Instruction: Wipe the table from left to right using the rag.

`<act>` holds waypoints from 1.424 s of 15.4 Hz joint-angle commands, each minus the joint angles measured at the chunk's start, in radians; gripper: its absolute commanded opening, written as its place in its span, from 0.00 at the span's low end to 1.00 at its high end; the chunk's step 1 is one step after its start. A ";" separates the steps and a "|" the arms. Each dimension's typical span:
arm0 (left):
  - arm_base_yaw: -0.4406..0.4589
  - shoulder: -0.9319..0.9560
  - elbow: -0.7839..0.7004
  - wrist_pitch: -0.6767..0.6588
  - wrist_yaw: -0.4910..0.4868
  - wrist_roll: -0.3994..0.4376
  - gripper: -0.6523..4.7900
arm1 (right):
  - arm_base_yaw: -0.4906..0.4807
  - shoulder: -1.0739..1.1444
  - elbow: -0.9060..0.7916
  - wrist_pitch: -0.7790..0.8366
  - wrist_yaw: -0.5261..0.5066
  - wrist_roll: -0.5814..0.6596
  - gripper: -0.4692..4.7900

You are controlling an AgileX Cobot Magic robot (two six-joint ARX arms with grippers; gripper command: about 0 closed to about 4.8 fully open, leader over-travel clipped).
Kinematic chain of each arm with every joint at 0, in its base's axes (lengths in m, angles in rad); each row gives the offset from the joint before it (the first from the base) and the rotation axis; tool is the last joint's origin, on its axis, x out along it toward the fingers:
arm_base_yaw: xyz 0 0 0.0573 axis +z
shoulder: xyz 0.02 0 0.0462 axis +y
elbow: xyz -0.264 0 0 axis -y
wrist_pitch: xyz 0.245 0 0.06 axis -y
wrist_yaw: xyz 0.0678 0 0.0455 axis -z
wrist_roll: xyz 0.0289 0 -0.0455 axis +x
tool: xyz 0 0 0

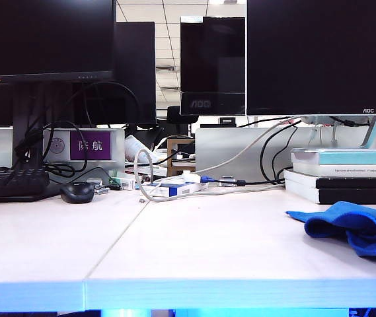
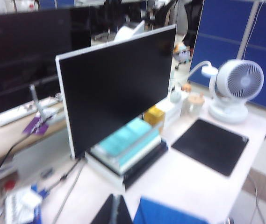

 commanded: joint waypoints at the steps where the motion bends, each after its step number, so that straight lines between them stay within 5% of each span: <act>1: -0.002 0.084 0.001 0.108 0.054 -0.016 0.11 | 0.000 -0.001 0.003 0.014 0.001 0.003 0.13; 9: -0.002 0.300 0.001 0.131 0.064 0.003 0.11 | 0.000 -0.001 0.003 0.014 0.001 0.003 0.13; 13: -0.001 0.296 -0.060 0.298 0.065 -0.042 0.11 | 0.000 -0.001 0.003 0.014 0.001 0.003 0.13; 17: 0.016 0.200 -0.311 0.461 0.019 -0.054 0.11 | 0.000 -0.001 0.003 0.014 0.001 0.003 0.13; 19: 0.026 0.112 -0.508 0.562 0.019 -0.054 0.11 | 0.000 -0.001 0.003 0.014 0.001 0.003 0.13; 20: 0.046 0.002 -0.726 0.592 -0.070 -0.030 0.11 | 0.000 -0.001 0.003 0.013 0.001 0.003 0.13; 22: 0.061 -0.046 -0.835 0.603 -0.078 -0.031 0.11 | 0.000 -0.001 0.003 0.013 0.001 0.003 0.13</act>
